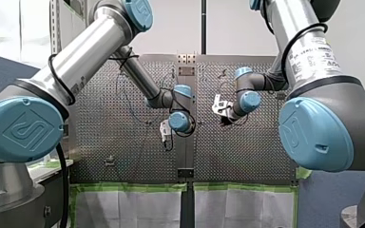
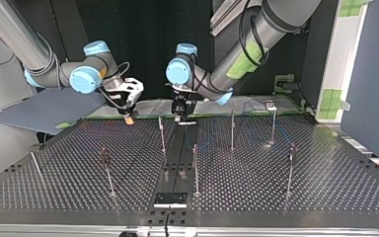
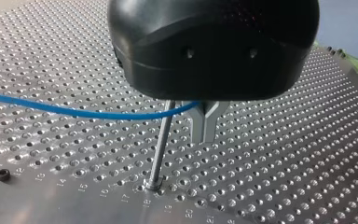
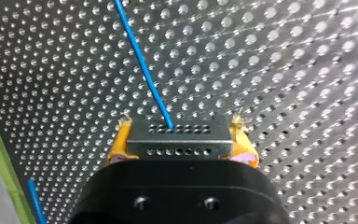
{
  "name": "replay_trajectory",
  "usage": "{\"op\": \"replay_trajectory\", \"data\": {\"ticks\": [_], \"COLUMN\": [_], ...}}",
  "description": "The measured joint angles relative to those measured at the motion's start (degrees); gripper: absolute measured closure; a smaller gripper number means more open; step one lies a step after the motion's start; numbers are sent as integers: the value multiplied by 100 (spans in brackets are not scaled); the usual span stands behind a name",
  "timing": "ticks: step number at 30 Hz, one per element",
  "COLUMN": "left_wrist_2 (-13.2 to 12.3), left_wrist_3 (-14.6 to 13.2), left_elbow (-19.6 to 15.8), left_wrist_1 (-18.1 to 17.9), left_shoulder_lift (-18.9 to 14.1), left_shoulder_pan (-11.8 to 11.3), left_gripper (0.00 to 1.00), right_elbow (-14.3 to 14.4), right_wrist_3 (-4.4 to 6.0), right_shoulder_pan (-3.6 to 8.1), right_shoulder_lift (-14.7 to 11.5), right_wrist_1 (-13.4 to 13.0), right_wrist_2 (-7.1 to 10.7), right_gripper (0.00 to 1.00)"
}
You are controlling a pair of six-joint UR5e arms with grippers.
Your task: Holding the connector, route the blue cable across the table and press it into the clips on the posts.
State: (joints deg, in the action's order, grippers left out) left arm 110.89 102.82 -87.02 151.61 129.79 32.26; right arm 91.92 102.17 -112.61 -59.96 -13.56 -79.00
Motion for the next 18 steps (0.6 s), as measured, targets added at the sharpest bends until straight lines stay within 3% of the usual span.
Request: {"op": "replay_trajectory", "data": {"ticks": [18], "left_wrist_2": [-403], "left_wrist_3": [8], "left_elbow": [403], "left_wrist_1": [62], "left_shoulder_lift": [29], "left_shoulder_pan": [-405], "left_gripper": [100], "right_elbow": [-227], "right_wrist_3": [72], "right_shoulder_pan": [275], "right_shoulder_lift": [120], "right_wrist_1": [-142], "right_wrist_2": [236], "right_gripper": [100]}}
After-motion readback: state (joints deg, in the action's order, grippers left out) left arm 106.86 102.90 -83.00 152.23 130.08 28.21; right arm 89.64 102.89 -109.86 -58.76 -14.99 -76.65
